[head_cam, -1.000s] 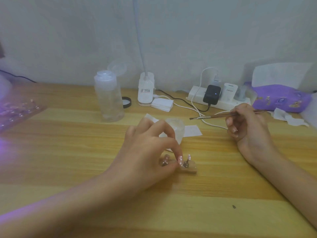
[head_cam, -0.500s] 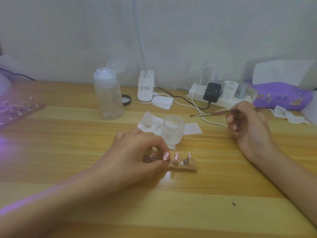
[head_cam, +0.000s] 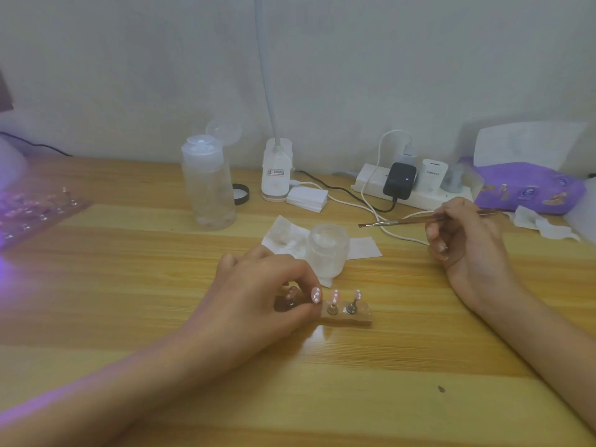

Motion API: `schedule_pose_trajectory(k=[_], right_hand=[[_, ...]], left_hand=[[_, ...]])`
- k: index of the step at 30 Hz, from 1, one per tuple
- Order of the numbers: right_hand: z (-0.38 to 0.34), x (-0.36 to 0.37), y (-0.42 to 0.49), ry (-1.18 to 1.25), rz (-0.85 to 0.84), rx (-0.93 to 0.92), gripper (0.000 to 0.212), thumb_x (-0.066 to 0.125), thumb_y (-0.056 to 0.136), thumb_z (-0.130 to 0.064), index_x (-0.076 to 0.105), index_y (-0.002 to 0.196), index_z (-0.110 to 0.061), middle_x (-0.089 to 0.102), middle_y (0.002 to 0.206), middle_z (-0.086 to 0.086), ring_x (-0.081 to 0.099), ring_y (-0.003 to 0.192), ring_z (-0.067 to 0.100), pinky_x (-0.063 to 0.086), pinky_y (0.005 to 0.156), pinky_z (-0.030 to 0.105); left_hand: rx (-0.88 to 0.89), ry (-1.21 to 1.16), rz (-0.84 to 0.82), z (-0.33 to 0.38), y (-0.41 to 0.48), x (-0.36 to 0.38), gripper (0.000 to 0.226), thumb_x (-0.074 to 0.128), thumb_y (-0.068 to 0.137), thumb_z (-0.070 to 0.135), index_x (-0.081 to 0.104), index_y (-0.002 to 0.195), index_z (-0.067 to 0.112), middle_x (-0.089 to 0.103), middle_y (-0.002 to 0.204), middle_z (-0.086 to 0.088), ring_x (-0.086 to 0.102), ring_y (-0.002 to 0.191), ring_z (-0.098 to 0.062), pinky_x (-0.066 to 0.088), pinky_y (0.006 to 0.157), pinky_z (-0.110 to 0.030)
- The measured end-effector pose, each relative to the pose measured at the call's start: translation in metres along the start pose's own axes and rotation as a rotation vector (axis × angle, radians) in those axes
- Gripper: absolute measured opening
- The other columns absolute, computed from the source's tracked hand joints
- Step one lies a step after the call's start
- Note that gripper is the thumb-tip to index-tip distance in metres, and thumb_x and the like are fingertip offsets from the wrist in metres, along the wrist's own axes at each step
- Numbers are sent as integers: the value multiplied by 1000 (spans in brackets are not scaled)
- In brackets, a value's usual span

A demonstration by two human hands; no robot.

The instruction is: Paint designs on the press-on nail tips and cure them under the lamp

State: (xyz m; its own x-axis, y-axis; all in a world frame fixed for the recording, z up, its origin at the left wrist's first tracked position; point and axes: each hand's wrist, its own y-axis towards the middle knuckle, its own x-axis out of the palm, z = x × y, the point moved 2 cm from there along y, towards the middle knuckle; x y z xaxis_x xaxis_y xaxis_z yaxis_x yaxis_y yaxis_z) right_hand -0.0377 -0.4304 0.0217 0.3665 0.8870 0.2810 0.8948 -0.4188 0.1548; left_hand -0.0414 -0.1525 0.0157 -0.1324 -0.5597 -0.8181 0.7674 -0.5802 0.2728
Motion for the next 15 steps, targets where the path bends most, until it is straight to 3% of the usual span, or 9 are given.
schedule_pose_trajectory(k=[5,8,12,15], right_hand=[[-13,2,-2,52,-1,-61,30,46,102,-17,51,72,-21,58,56,-2,43,46,8,32,42,16],[-41,4,2,-58,-143,-224,25,44,104,-19,57,84,-28,63,70,-2,49,54,9,36,45,17],[-65,5,-11,-602,-354,-524,17,52,99,-15,59,95,-30,62,92,-12,55,72,6,46,52,20],[-52,-2,-38,-1206,-549,-784,22,60,93,-14,56,100,-35,55,105,-19,55,86,5,47,65,17]], left_hand=[[-30,23,-171,-12,0,-16,59,52,54,81,47,108,58,56,107,38,46,103,7,32,92,-27],[-23,30,-160,-19,-2,-22,46,53,58,75,57,98,51,57,101,31,50,100,5,39,88,-33],[-54,-91,-116,-25,-4,-23,24,81,68,48,68,87,42,61,92,25,56,90,-1,45,81,-27],[-47,-146,-63,-25,-10,-24,20,85,71,32,70,82,39,61,89,20,59,87,-7,47,76,-23]])
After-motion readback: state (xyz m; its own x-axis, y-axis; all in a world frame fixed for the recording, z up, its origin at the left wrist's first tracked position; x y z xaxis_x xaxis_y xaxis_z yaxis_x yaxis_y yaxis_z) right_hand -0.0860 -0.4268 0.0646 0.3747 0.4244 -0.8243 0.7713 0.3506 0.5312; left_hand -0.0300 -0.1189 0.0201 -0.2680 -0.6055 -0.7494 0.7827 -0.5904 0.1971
